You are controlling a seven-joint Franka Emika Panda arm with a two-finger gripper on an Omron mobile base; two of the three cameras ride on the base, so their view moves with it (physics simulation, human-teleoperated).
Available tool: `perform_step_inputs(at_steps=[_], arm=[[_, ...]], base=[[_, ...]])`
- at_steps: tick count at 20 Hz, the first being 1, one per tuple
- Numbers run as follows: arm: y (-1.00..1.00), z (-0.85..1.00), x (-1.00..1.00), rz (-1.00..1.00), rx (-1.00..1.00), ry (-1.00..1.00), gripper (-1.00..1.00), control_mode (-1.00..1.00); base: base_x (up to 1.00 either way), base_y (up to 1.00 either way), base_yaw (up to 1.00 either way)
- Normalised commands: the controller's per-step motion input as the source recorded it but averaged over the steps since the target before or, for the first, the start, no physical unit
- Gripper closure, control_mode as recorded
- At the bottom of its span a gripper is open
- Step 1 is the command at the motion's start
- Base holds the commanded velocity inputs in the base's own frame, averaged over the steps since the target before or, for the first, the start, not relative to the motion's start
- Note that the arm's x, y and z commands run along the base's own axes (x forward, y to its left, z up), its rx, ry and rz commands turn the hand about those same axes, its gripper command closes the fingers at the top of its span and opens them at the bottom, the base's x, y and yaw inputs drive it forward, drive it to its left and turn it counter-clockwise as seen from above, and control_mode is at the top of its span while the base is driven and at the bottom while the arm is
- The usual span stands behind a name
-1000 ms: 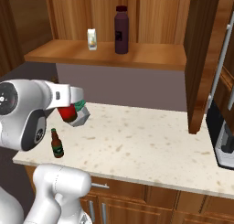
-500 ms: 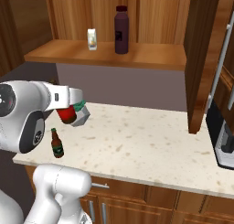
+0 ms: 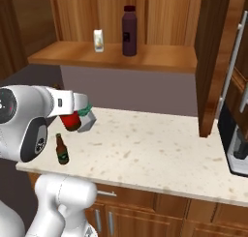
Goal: Sort all alcoholic drinks to one cabinet, and non-alcoholic drinks to the other.
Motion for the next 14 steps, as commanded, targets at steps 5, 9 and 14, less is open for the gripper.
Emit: perform_step_inputs(at_steps=[5,9,14], arm=[[0.00,0.00,0.00,0.00,0.00,0.00,1.00,1.00],[0.00,0.00,0.00,0.00,0.00,0.00,1.00,1.00],[0.00,0.00,0.00,0.00,0.00,0.00,1.00,1.00]], base=[[-0.36,-0.09,0.00],[-0.36,-0.16,0.00],[-0.35,-0.40,0.00]])
